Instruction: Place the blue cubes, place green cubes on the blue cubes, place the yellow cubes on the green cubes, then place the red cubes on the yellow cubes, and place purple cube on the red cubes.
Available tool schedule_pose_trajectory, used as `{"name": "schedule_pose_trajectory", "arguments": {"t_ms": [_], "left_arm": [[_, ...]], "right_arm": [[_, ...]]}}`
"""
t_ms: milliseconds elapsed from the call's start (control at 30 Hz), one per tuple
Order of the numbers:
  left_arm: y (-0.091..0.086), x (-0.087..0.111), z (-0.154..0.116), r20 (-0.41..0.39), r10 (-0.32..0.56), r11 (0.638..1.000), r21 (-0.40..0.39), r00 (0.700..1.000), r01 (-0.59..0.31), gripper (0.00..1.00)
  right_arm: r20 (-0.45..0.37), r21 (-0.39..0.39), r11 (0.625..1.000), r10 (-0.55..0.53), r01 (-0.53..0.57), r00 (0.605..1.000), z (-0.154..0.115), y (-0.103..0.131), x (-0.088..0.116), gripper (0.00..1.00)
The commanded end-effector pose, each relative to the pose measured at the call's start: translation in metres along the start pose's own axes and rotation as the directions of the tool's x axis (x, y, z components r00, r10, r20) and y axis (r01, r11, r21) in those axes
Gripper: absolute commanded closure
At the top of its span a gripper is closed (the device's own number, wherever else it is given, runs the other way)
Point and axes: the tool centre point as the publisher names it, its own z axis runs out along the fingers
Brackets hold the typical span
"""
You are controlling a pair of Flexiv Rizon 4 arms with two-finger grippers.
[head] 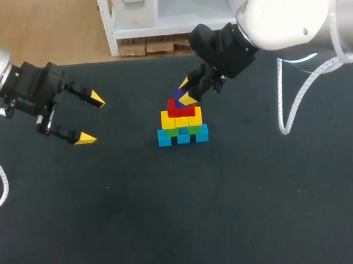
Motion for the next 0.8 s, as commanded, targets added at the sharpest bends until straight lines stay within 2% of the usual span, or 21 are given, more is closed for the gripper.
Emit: {"name": "schedule_pose_trajectory", "arguments": {"t_ms": [33, 733, 800], "left_arm": [[-0.0001, 0.0012, -0.0001, 0.003, 0.004, 1.000, -0.001, 1.000, -0.004, 0.00], [-0.0001, 0.0012, -0.0001, 0.003, 0.004, 1.000, -0.001, 1.000, -0.004, 0.00], [-0.0001, 0.0012, -0.0001, 0.003, 0.004, 1.000, -0.001, 1.000, -0.004, 0.00]], "right_arm": [[-0.002, -0.003, 1.000, 0.001, -0.002, 1.000, 0.0016, -0.0026, 0.0000, 0.79], [-0.001, -0.013, 1.000, 0.001, -0.001, 1.000, 0.0039, -0.0038, -0.0007, 0.55], [-0.001, -0.011, 1.000, 0.002, -0.002, 1.000, 0.0033, -0.0046, -0.0002, 0.55]]}}
